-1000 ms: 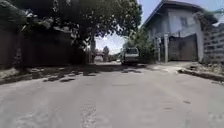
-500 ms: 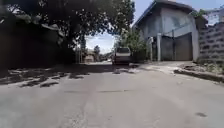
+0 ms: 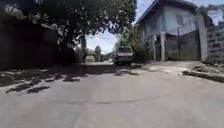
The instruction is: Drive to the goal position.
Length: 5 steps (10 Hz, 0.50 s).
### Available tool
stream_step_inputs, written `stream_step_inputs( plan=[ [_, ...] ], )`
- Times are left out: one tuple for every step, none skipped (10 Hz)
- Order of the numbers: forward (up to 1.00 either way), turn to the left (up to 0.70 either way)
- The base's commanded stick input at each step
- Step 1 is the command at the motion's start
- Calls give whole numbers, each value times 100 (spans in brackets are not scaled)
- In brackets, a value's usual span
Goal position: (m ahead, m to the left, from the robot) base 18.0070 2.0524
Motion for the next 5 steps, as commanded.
stream_step_inputs(
  plan=[
    [100, 0],
    [100, 0],
    [100, 0],
    [100, 0],
    [100, 0]
  ],
)
